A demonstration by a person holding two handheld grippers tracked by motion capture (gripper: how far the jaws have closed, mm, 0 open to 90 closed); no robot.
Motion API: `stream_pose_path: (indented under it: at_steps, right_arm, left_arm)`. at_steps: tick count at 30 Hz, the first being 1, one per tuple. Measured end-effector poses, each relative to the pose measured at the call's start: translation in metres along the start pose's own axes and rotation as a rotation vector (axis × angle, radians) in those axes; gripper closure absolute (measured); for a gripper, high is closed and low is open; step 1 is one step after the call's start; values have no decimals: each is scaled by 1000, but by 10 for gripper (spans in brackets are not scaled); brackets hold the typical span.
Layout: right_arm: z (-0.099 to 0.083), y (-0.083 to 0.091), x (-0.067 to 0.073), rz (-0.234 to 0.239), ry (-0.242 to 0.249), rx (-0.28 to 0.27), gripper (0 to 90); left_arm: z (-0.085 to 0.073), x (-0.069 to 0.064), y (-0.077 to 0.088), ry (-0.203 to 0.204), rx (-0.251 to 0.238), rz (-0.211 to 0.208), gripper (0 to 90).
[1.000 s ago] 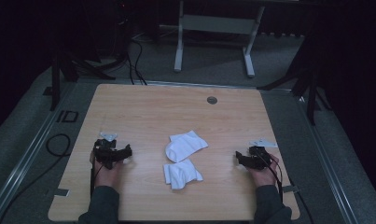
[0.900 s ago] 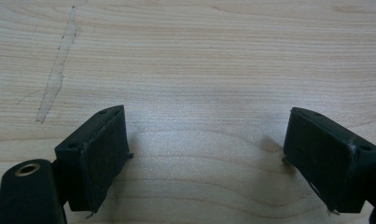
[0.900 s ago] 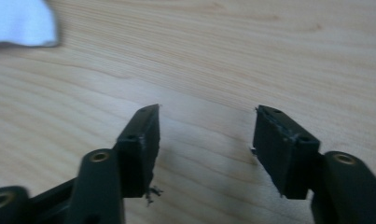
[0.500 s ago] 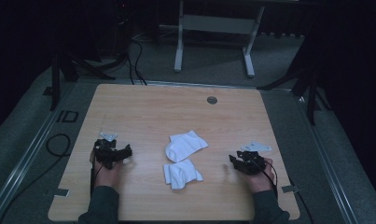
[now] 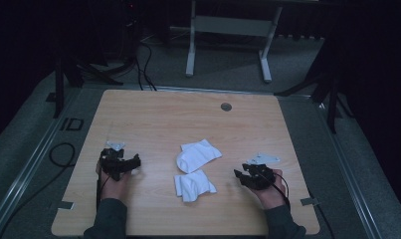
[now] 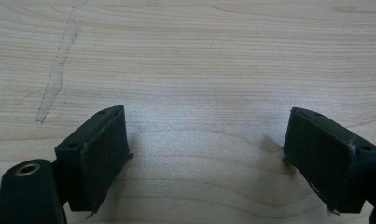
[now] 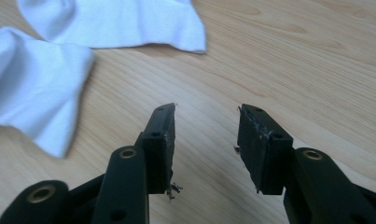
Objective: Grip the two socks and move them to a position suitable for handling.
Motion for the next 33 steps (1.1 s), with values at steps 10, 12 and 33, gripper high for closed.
stream_pose_path:
  at_steps: [10, 12, 33]
  right_arm:
    - [11, 2, 22, 67, 29, -6, 555]
    - [13, 2, 27, 76, 39, -6, 553]
    - [26, -9, 79, 193, 112, 25, 542]
  left_arm:
    - [0, 0, 0, 0, 0, 0, 137]
    - [0, 0, 0, 0, 0, 0, 137]
    - [0, 0, 0, 0, 0, 0, 137]
Point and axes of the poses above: each handheld gripper's, and its own axes: y roughly backward along the jaws, z roughly out of its top, x roughly to its left, the point moved 5 cm from there along -y, roughly forward along the jaws, and after that the axes turned 7 degrees about -z, right-handed, at the moved point
